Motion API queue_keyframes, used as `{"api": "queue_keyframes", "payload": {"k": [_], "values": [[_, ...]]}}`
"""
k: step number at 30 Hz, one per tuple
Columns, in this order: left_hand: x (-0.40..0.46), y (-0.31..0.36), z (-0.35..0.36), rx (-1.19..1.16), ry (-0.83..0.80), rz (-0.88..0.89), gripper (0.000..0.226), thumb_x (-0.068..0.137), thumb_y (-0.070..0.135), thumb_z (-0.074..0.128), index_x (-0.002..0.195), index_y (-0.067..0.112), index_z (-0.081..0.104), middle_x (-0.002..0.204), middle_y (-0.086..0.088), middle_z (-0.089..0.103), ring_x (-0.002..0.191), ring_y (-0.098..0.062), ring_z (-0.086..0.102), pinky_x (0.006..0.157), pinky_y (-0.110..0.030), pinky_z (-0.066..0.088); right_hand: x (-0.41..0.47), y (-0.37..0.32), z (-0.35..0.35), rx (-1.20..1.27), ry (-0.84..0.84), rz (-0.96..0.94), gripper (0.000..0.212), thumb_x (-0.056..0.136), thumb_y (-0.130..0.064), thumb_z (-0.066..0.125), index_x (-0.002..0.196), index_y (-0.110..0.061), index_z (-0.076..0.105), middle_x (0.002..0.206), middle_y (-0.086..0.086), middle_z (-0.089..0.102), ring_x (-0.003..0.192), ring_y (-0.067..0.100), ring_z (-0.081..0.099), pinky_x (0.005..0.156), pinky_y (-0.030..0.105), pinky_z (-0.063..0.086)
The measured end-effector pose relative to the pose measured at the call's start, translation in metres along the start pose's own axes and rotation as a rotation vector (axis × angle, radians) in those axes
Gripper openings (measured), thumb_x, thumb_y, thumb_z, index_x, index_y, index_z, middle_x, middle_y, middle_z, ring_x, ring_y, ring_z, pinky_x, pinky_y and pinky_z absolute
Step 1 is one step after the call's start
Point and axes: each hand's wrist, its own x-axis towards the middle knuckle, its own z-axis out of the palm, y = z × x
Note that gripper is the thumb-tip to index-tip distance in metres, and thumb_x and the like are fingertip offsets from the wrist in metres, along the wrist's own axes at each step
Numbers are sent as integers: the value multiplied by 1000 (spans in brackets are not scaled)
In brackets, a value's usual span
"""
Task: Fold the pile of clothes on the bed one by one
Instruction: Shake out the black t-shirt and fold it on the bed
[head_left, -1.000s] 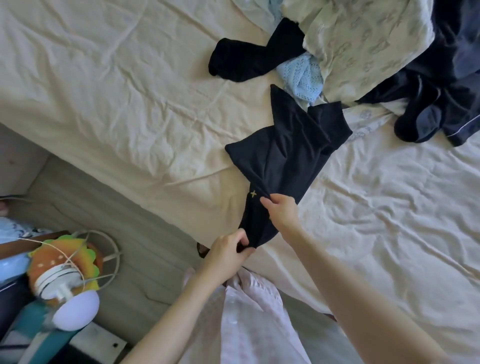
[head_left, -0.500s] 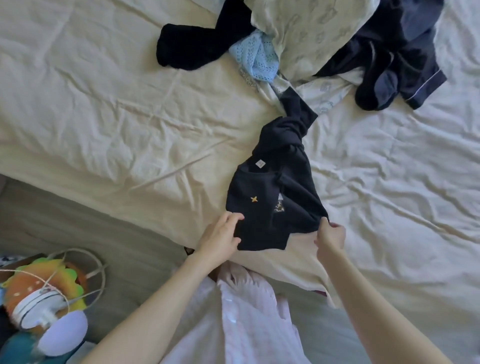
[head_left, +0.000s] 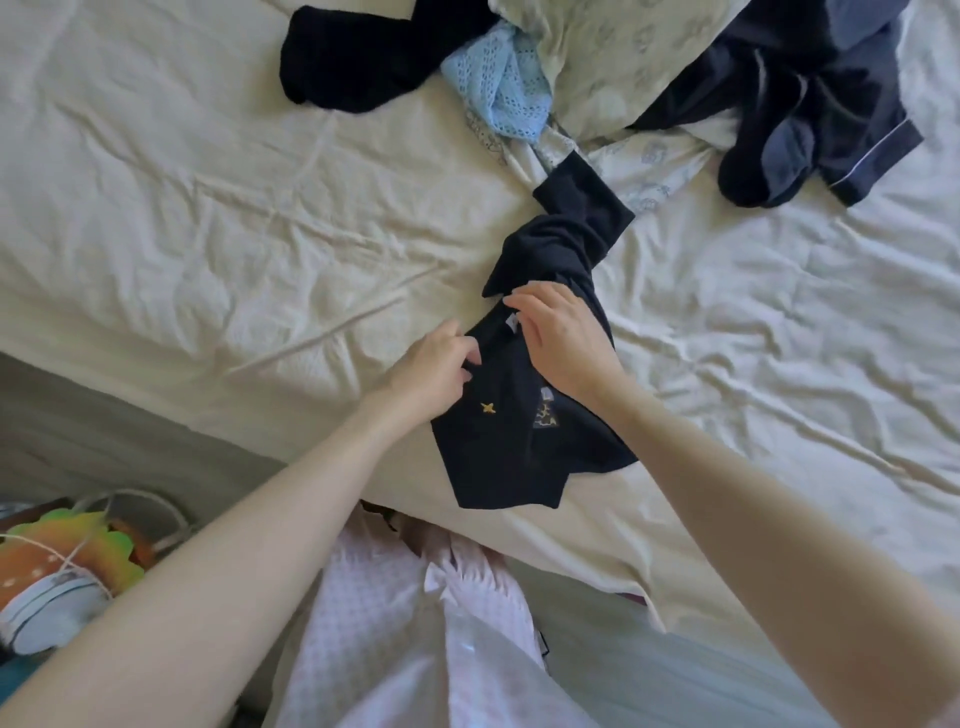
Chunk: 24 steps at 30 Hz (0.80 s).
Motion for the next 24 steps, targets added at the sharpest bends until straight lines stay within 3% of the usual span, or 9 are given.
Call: {"api": "queue_keyframes", "payload": {"k": [3, 6, 8, 11, 13, 15, 17, 20, 24], "values": [[-40, 3, -25, -91, 170, 127, 15, 87, -2, 60, 100, -1, 67, 92, 1, 41, 84, -25, 56, 75, -29, 44, 21, -23, -15, 130, -246, -92, 39, 98, -5, 39, 134, -12, 53, 136, 6, 53, 132, 23, 42, 105, 27, 32], [-79, -1, -61, -115, 320, 156, 13, 83, -7, 61, 91, -1, 69, 87, 3, 43, 77, -20, 54, 69, -36, 49, 41, -60, -27, 167, -631, -172, 43, 96, -8, 42, 135, -24, 52, 127, 1, 59, 113, 16, 51, 96, 27, 38], [-102, -8, -87, -121, 375, 113, 15, 84, -7, 61, 92, 1, 70, 87, 6, 43, 75, -14, 52, 69, -37, 51, 53, -83, -37, 116, -719, -168, 36, 95, -16, 48, 130, -24, 55, 121, -1, 62, 106, 16, 54, 94, 29, 41], [-131, -18, -123, -202, 424, 12, 19, 87, 3, 63, 101, 11, 72, 84, 14, 43, 80, 4, 50, 75, -10, 43, 68, -115, -51, -28, -681, -181, 25, 93, -25, 54, 113, -13, 63, 107, 5, 64, 103, 25, 57, 92, 36, 42], [-148, -22, -141, -308, 433, -82, 21, 86, 18, 66, 106, 21, 71, 87, 15, 48, 84, 14, 47, 74, 0, 34, 75, -139, -59, -151, -594, -231, 24, 93, -27, 53, 109, -12, 63, 102, 8, 63, 102, 27, 55, 88, 35, 39], [-168, -24, -159, -399, 515, -180, 19, 85, 26, 68, 104, 25, 71, 86, 15, 52, 80, 15, 48, 73, -2, 35, 80, -168, -68, -193, -407, -287, 23, 94, -28, 51, 107, -11, 61, 99, 10, 64, 99, 29, 56, 83, 33, 38], [-191, -27, -180, -450, 693, -244, 16, 86, 19, 67, 101, 22, 71, 80, 17, 53, 73, 12, 50, 73, -4, 39, 83, -200, -82, -126, -190, -340, 22, 95, -28, 52, 103, -9, 60, 95, 11, 66, 94, 30, 57, 82, 36, 41], [-226, -26, -213, -365, 854, -285, 23, 87, 7, 61, 106, 18, 67, 82, 13, 49, 74, 6, 50, 71, 1, 33, 85, -243, -104, -191, 44, -509, 24, 95, -28, 53, 101, -6, 61, 89, 10, 67, 93, 30, 56, 81, 35, 33], [-277, -25, -257, -232, 978, -273, 40, 88, -2, 54, 125, 11, 58, 96, 2, 43, 76, -3, 45, 76, 6, 27, 92, -280, -136, -274, 2, -515, 19, 94, -22, 51, 106, -9, 59, 98, 7, 63, 98, 28, 54, 78, 37, 38]]}}
